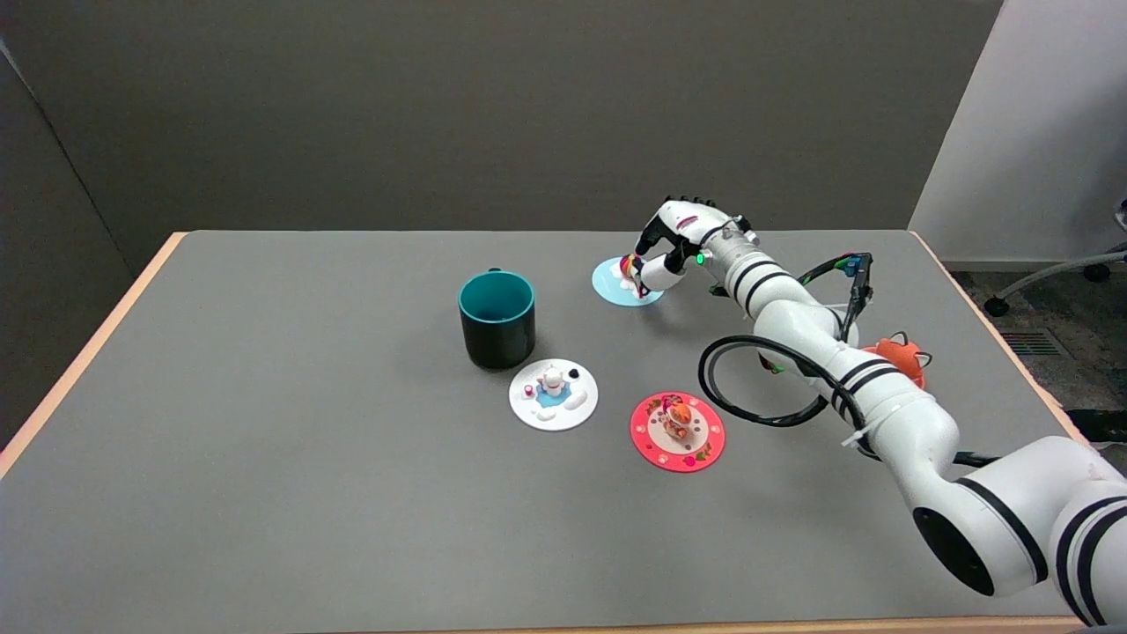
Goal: Pick up the cup lid with blue sky.
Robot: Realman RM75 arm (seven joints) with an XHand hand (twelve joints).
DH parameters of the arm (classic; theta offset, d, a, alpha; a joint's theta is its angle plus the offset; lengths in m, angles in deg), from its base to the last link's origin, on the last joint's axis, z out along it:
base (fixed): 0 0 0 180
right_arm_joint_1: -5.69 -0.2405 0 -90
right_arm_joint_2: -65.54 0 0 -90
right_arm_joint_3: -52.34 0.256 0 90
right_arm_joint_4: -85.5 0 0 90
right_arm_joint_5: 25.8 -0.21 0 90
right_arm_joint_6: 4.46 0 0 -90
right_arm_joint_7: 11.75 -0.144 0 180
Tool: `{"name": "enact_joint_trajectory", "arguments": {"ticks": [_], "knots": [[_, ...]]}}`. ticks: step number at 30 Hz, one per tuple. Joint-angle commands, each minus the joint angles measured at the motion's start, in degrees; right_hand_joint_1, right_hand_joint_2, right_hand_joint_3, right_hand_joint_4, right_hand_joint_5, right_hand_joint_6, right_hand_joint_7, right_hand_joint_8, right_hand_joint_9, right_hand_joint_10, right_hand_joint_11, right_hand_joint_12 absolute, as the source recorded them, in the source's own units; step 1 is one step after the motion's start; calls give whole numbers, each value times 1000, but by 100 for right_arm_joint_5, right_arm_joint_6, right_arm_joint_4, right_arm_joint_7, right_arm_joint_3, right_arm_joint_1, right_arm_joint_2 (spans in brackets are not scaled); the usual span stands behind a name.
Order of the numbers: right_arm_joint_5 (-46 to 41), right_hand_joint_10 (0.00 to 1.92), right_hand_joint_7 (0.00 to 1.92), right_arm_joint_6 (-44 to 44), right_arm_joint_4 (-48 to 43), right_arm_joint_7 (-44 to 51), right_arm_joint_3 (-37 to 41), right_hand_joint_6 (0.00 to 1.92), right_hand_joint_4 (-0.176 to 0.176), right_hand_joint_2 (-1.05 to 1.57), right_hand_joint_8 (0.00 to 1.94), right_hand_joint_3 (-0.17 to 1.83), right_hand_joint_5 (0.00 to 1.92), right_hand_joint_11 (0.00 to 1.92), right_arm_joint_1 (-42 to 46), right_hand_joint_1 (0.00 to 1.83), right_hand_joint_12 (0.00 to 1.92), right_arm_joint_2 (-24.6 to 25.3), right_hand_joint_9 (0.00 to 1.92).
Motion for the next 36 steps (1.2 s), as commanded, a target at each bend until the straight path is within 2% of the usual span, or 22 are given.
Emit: {"name": "enact_joint_trajectory", "arguments": {"ticks": [1,13,27,29,33,36], "knots": [[-70,783,667,10,86,-8,-18,228,-175,716,521,736,794,374,23,937,522,4,311],[-70,709,725,128,-88,-96,-114,190,-154,700,434,731,674,385,-114,927,480,144,343],[-70,709,728,363,-580,-248,-182,188,-153,696,431,734,663,385,-258,927,480,256,344],[-70,713,836,395,-658,-300,-182,168,-127,637,354,784,494,384,-285,936,496,275,366],[-50,652,875,442,-755,-320,-199,167,-116,604,236,823,464,374,-342,938,511,287,425],[-62,604,871,492,-810,-320,-243,167,-115,594,232,835,459,371,-394,938,515,295,458]]}}
